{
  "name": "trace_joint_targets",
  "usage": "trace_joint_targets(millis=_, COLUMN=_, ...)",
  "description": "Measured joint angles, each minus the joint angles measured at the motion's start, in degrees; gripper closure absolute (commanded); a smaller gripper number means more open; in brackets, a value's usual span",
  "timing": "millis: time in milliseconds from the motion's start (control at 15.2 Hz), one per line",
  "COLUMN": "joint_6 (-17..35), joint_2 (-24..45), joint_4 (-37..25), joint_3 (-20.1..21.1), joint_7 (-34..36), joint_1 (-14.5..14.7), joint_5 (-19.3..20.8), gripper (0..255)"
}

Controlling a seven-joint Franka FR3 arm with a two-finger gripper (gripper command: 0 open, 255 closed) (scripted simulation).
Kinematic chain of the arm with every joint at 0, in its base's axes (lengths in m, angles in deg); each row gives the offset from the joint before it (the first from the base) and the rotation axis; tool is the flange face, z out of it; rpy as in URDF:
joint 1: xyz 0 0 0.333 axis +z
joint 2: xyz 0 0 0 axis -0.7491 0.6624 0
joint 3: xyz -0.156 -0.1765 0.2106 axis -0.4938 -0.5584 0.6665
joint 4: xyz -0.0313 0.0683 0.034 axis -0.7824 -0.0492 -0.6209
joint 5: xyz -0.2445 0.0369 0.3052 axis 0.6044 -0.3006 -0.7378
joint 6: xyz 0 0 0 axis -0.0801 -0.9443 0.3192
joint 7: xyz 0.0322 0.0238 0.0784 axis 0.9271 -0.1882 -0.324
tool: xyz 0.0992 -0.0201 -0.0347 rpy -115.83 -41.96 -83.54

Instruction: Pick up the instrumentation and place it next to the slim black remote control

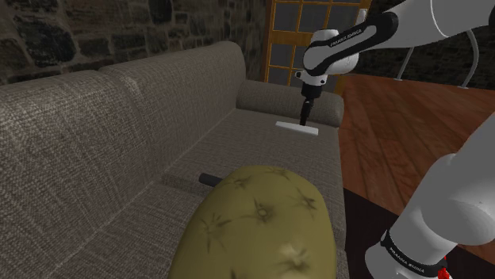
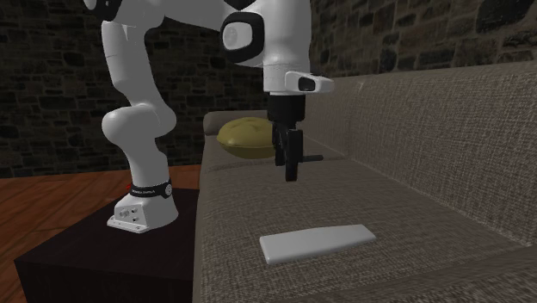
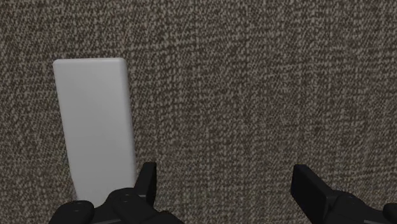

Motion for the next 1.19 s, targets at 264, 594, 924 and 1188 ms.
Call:
trace_joint_targets(millis=264, joint_6=2.6, joint_2=9.2, joint_4=-6.2, joint_3=-1.9, joint_7=-6.2, joint_1=-1.0, joint_5=-3.3, gripper=0)
trace_joint_targets(millis=594, joint_6=3.7, joint_2=20.8, joint_4=-16.0, joint_3=-2.3, joint_7=-13.1, joint_1=-3.5, joint_5=-8.0, gripper=0)
trace_joint_targets(millis=924, joint_6=6.2, joint_2=23.6, joint_4=-16.1, joint_3=-2.1, joint_7=-14.8, joint_1=-4.4, joint_5=-9.3, gripper=0)
trace_joint_targets(millis=1188, joint_6=8.2, joint_2=25.0, joint_4=-15.4, joint_3=-1.8, joint_7=-15.3, joint_1=-4.6, joint_5=-10.1, gripper=0)
